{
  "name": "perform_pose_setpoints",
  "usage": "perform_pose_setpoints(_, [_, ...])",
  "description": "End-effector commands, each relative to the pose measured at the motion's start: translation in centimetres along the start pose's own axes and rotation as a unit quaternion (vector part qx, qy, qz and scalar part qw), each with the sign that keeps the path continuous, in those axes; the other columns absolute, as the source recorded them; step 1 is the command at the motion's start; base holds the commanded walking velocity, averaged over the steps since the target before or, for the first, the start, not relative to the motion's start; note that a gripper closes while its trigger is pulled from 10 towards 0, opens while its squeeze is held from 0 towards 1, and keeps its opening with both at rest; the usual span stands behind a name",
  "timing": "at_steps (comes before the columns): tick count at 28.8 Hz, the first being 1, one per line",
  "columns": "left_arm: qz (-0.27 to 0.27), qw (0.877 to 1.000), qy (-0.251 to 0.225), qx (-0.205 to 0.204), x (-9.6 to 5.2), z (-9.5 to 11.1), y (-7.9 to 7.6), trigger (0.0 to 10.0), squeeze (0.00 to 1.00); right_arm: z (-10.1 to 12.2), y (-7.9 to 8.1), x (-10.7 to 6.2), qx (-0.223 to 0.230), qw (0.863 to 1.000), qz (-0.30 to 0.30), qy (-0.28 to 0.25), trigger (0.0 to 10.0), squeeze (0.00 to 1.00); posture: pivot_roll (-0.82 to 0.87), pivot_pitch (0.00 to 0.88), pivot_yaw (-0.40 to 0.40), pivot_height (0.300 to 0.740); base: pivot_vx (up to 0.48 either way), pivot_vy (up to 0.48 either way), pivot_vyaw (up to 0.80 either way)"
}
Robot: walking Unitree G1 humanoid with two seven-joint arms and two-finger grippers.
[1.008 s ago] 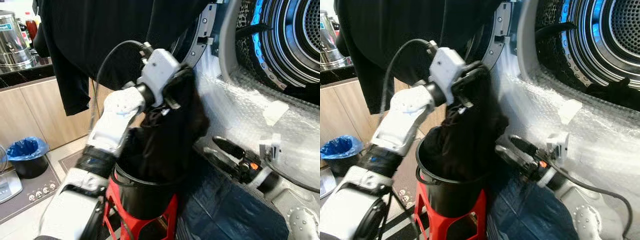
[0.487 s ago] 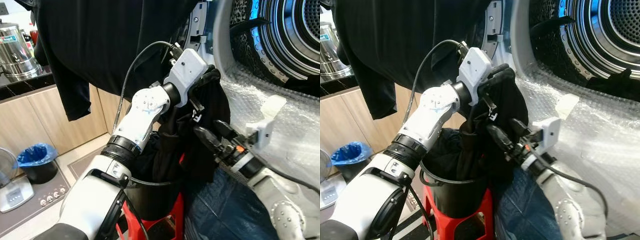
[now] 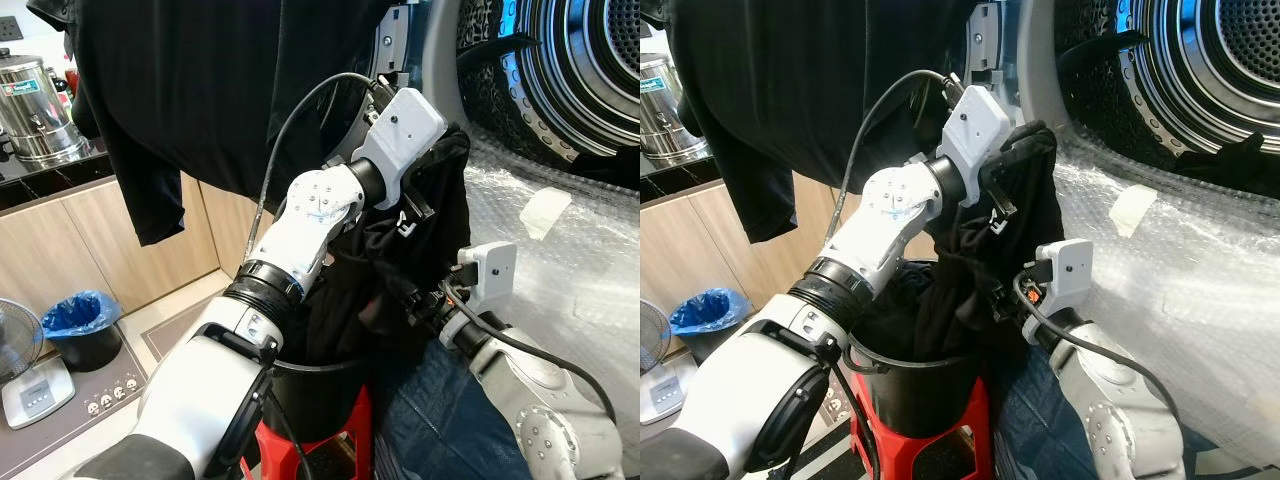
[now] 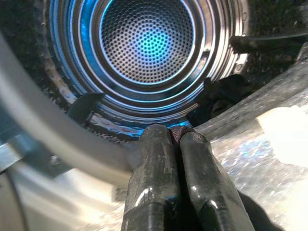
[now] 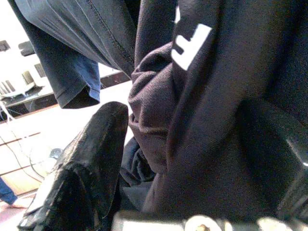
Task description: Clothes washing
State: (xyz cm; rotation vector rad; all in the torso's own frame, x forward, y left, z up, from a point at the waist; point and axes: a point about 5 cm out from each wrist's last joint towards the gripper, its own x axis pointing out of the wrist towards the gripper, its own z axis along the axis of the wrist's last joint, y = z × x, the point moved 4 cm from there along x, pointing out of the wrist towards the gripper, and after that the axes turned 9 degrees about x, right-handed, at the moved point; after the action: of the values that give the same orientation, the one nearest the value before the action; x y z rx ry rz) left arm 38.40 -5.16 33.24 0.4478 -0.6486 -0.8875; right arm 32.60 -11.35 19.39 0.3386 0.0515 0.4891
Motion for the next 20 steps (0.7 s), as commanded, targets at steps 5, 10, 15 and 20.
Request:
perform_pose_setpoints(5, [0.000, 0.999, -0.044, 0.017, 1.1, 2.6, 0.4, 10.0, 0.00, 0.4, -0.1, 1.1, 0.013, 0.999, -0.034, -0.005, 10.0, 0.00, -0.11, 0.000, 0.072, 0.740, 0.000, 0.000, 0.00])
perform_pose_setpoints(10, [-0.005, 0.998, -0.056, 0.013, 1.7, 3.2, -0.3, 10.0, 0.00, 0.7, -0.6, 2.0, 0.018, 0.997, -0.076, -0.003, 10.0, 0.00, -0.11, 0.000, 0.076, 0.740, 0.000, 0.000, 0.00])
perform_pose_setpoints(15, [-0.008, 0.998, -0.062, 0.010, 1.9, 3.5, -0.6, 10.0, 0.00, 0.7, -1.6, 2.7, 0.016, 0.991, -0.136, -0.001, 4.6, 0.00, -0.11, 0.000, 0.076, 0.740, 0.000, 0.000, 0.00])
perform_pose_setpoints(20, [-0.010, 0.998, -0.068, 0.008, 2.0, 3.7, -0.8, 10.0, 0.00, 1.0, -1.6, 2.9, 0.023, 0.990, -0.139, -0.009, 0.0, 0.00, -0.11, 0.000, 0.073, 0.740, 0.000, 0.000, 0.00])
